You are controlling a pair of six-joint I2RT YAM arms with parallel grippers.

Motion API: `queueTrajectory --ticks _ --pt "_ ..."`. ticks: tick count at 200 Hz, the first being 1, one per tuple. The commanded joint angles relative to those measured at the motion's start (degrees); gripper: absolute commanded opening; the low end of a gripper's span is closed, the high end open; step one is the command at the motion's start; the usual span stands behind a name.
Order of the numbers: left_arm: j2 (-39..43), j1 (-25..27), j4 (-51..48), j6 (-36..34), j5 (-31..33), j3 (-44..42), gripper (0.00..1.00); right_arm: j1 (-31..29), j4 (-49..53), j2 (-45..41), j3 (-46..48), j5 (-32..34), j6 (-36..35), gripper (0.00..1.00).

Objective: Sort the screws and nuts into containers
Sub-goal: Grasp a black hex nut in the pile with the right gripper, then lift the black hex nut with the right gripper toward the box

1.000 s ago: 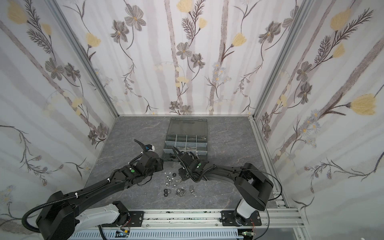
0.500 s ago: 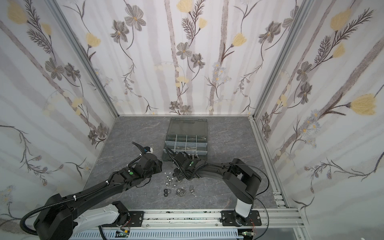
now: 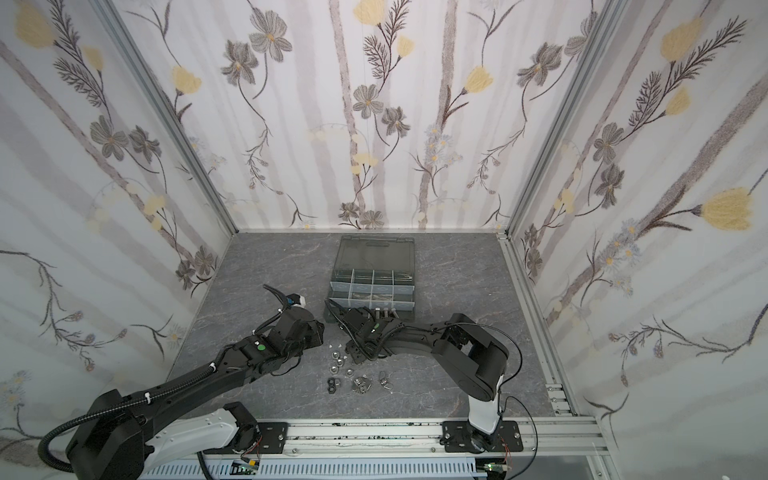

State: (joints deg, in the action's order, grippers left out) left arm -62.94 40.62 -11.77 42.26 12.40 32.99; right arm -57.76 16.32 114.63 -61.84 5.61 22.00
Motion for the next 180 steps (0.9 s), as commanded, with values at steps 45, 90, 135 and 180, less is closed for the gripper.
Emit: queueTrajectory --ticks 45,90,135,180 --pt "0.3 -0.1 0.4 0.5 0.4 -0.5 0.37 -0.2 -0.2 0.9 -0.3 1.7 0.4 0.25" --pt "1.0 -0.1 0.4 0.7 0.5 -0.7 0.37 -0.2 -0.7 -0.6 -0.2 1.2 0.1 0.22" --pt "2.3 0.0 0.4 1.2 0.7 -1.6 0.37 2.1 -0.2 -5.4 -3.5 -0.3 -2.7 0.22" --pt "3.3 -0.1 0.4 1.9 0.7 -2.5 0.37 6.0 0.5 -3.9 -12.7 -2.3 -5.4 0.21"
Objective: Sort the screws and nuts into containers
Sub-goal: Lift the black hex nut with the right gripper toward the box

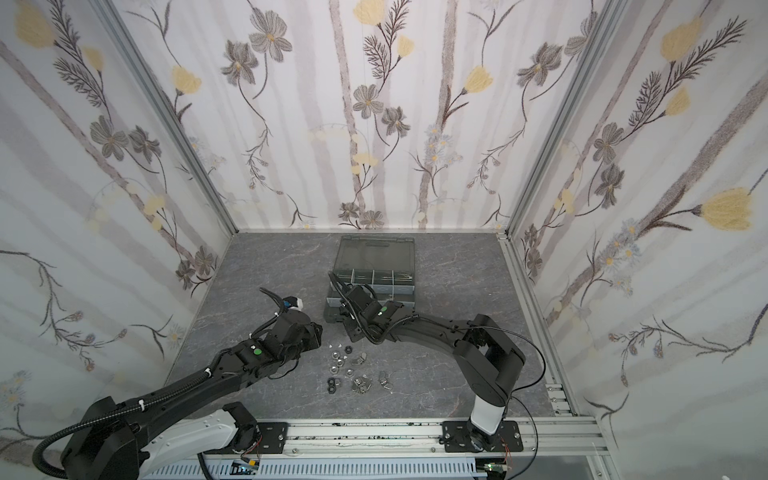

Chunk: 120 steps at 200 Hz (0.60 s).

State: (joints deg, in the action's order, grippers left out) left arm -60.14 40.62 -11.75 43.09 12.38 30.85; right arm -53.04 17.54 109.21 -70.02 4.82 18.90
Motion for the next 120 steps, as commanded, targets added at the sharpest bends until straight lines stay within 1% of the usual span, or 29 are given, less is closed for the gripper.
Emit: queueTrajectory --ticks 1,22,52,71,93,120 --pt "0.6 -0.1 0.4 1.1 0.7 -0.4 0.37 1.4 -0.7 1.7 -4.8 -1.4 -2.4 0.21" --pt "1.0 0.0 0.4 1.4 0.4 -0.7 0.37 2.6 0.5 5.6 -12.4 -1.8 -4.0 0.22" --pt "1.2 -0.1 0.4 2.0 0.0 -1.2 0.37 4.1 2.9 13.2 -24.3 -2.7 -5.1 0.21" --pt "1.4 -0.1 0.4 2.4 -0.4 -1.7 0.37 4.5 4.1 17.5 -29.9 -2.3 -5.4 0.21" --pt "1.9 -0.1 0.4 2.9 -0.4 -2.0 0.37 5.0 4.5 20.9 -33.0 -2.0 -5.0 0.21" --pt "2.3 -0.1 0.4 2.8 -0.6 -2.2 0.37 5.3 4.3 23.3 -33.6 -1.9 -4.2 0.22"
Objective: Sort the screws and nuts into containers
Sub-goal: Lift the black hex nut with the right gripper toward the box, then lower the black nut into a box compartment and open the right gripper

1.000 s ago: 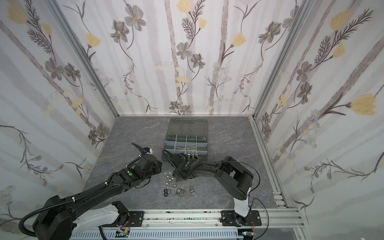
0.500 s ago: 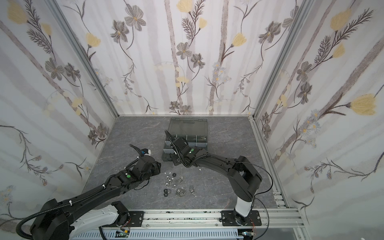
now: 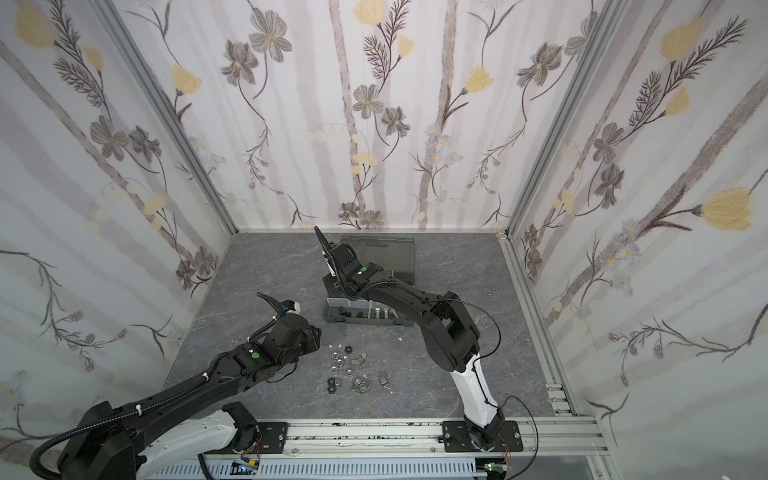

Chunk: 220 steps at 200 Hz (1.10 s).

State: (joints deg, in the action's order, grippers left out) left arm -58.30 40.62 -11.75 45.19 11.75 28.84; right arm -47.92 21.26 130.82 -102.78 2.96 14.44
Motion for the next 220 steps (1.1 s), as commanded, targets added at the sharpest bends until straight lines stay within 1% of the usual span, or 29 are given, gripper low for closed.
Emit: queueTrajectory --ticks 1,22,46,61,71,105,139,160,181,220 --pt "0.5 -0.1 0.4 0.7 0.0 -0.2 0.37 0.2 0.5 1.7 -0.8 -0.1 0.3 0.22" --pt "0.7 0.0 0.4 0.8 -0.1 -0.1 0.37 0.3 0.6 2.9 -0.8 0.0 0.7 0.22" --pt "0.6 -0.1 0.4 0.7 -0.1 0.1 0.37 0.5 0.2 3.3 -0.8 0.0 1.2 0.25" --pt "0.5 -0.1 0.4 0.7 -0.1 0.3 0.37 0.5 0.1 3.4 -0.8 -0.5 1.3 0.29" --pt "0.3 -0.1 0.4 0.7 -0.2 0.4 0.37 0.5 0.1 3.3 -0.8 -0.5 1.5 0.33" --pt "-0.1 -0.1 0.4 0.4 -0.3 0.7 0.37 0.5 0.1 2.8 -0.8 -0.7 1.6 0.40" --pt "-0.2 -0.1 0.5 0.0 -0.1 1.4 0.37 0.5 0.1 2.0 -0.7 -1.0 2.1 0.40" --pt "-1.3 -0.1 0.5 -0.9 -0.7 2.2 0.37 0.5 0.2 -0.1 0.4 -0.9 2.2 0.40" --pt "-3.2 -0.1 0.4 -2.1 -1.9 3.4 0.37 0.5 -1.4 -3.6 3.5 -0.5 2.3 0.40" --pt "-5.5 -0.1 0.5 -1.9 -2.2 4.2 0.37 0.5 -3.8 -9.2 9.1 -0.9 2.9 0.41"
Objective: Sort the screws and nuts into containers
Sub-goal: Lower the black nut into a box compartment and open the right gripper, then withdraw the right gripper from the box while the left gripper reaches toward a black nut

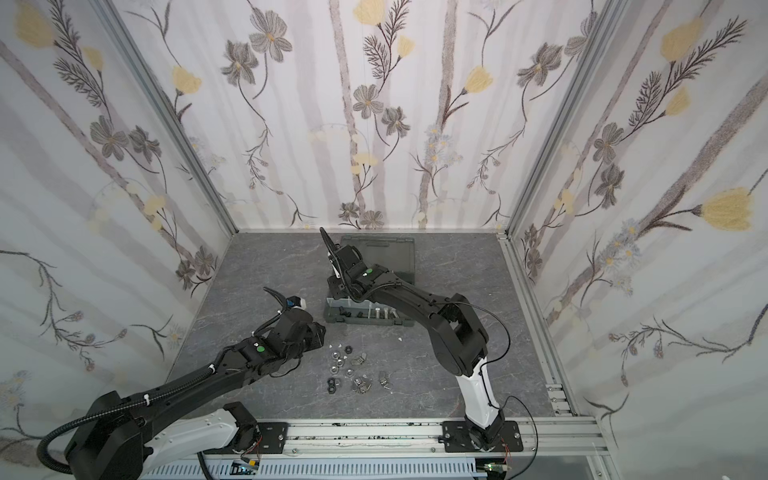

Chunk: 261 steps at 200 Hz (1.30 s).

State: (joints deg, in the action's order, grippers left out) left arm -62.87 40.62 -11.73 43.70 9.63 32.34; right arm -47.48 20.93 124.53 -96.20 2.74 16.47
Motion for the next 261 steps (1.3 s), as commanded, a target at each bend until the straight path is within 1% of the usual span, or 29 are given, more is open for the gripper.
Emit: queueTrajectory --ticks 1,54,105,106,146,157,159,172,226,247,251,261 --pt "-0.9 -0.1 0.5 -0.4 0.0 0.7 0.37 0.0 -3.7 -3.2 2.9 -0.6 1.0 0.41" --pt "-2.2 0.2 0.5 -1.1 -1.0 1.0 0.36 0.0 -8.1 -12.6 13.9 -1.0 2.6 0.41" --pt "-2.3 0.9 0.5 -1.0 -1.4 0.9 0.36 0.0 -12.6 -24.4 29.9 0.0 5.0 0.41" --pt "-2.3 1.0 0.5 -1.0 -1.4 0.9 0.36 1.3 -12.8 -24.9 30.6 0.1 5.1 0.42" --pt "-2.7 2.2 0.5 -0.7 -1.2 0.3 0.36 1.8 -13.7 -31.9 40.5 0.8 7.1 0.42" --pt "-3.3 2.3 0.5 -1.1 -1.4 0.6 0.36 1.8 -13.8 -32.8 42.4 1.1 7.8 0.42" --pt "-3.4 2.4 0.5 -1.1 -1.4 0.7 0.36 1.8 -13.9 -34.5 42.9 1.2 7.9 0.42" --pt "-4.4 2.8 0.5 -1.1 -1.6 1.0 0.36 1.8 -14.1 -36.4 44.9 1.3 8.8 0.43" --pt "-9.0 7.0 0.5 -1.9 -0.8 4.3 0.36 1.8 -15.2 -42.0 51.6 2.5 12.7 0.44" --pt "-12.6 8.0 0.5 -3.1 -0.9 6.2 0.36 1.8 -15.2 -43.8 52.6 2.8 13.5 0.44" --pt "-13.0 8.2 0.5 -3.3 -1.0 6.6 0.36 1.8 -15.1 -44.2 54.4 2.9 13.6 0.44" --pt "-14.3 8.6 0.5 -3.9 -1.3 7.5 0.36 1.9 -14.9 -45.0 55.0 3.2 13.7 0.44"
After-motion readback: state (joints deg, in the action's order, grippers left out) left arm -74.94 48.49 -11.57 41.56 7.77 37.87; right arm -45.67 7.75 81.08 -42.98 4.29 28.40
